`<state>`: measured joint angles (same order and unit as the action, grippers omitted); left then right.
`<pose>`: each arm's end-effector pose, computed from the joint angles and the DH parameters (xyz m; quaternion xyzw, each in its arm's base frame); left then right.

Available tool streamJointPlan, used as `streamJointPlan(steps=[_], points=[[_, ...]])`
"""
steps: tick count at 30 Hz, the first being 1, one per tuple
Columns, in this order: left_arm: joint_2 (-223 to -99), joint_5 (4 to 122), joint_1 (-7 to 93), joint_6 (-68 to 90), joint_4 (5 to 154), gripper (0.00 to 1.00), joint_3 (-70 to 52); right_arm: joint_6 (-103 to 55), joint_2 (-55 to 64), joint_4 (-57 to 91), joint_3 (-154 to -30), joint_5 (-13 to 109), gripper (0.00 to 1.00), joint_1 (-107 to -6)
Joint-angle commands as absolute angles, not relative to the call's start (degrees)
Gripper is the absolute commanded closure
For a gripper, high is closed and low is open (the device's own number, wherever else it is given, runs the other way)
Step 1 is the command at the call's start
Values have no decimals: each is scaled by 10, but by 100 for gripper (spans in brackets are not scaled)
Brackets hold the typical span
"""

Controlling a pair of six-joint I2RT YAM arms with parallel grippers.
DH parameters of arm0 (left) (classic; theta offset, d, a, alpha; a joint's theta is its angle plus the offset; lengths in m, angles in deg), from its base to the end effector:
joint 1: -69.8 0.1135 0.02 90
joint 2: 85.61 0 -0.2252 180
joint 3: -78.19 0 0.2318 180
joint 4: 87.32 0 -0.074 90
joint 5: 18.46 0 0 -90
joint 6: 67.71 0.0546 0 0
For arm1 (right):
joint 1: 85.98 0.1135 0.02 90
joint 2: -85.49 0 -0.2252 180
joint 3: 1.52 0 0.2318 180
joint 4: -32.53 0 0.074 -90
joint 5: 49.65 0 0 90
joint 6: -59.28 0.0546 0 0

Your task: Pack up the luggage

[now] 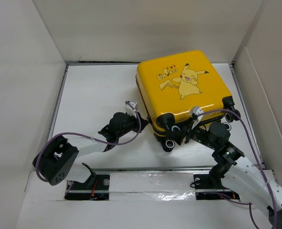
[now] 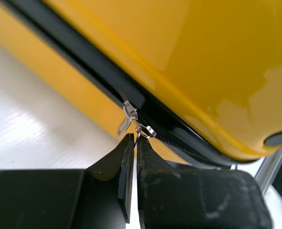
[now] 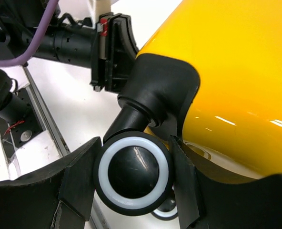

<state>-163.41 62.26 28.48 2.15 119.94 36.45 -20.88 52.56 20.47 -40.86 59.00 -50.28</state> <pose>0.2091 -0.1956 0.1776 0.1908 0.7342 -0.3842 0.5262 0.1412 0.1230 0.2494 -0.2697 0.6884 0.3671 0.5644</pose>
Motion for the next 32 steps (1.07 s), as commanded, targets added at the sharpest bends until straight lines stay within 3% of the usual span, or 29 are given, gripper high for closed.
streamJointPlan(steps=[1,3,6,7,10,12,14,15,16,17,19,20,25,32], points=[[-1617,797,362,-28,1164,100,344,-231,487,273,-417,586,87,-495],[-1598,815,370,-59,1143,100,337,-230,468,287,-425,580,86,-462],[-1526,863,370,-78,1107,63,341,-230,409,318,-453,567,86,-406],[-1475,883,370,-82,1096,46,345,-231,388,344,-463,563,86,-390],[-1358,935,370,-110,1035,28,350,-229,277,401,-526,562,86,-321],[-1298,958,370,-132,997,21,349,-233,171,422,-576,570,85,-285],[-1212,990,370,-151,968,11,350,-241,97,436,-673,580,74,-243],[-1184,998,370,-171,958,6,352,-243,35,428,-708,579,55,-235],[-1136,1010,370,-180,949,1,352,-248,12,397,-774,580,47,-229],[-1116,1016,370,-187,927,1,349,-254,-3,386,-799,581,40,-220],[-1062,1025,370,-195,900,1,343,-259,-7,363,-825,566,6,-220],[-1049,1034,365,-197,865,1,331,-263,1,354,-830,556,0,-220],[-998,1015,360,-188,829,1,315,-327,117,262,-795,439,0,-236],[-1034,938,360,-162,844,1,285,-350,420,177,-696,191,0,-305]])
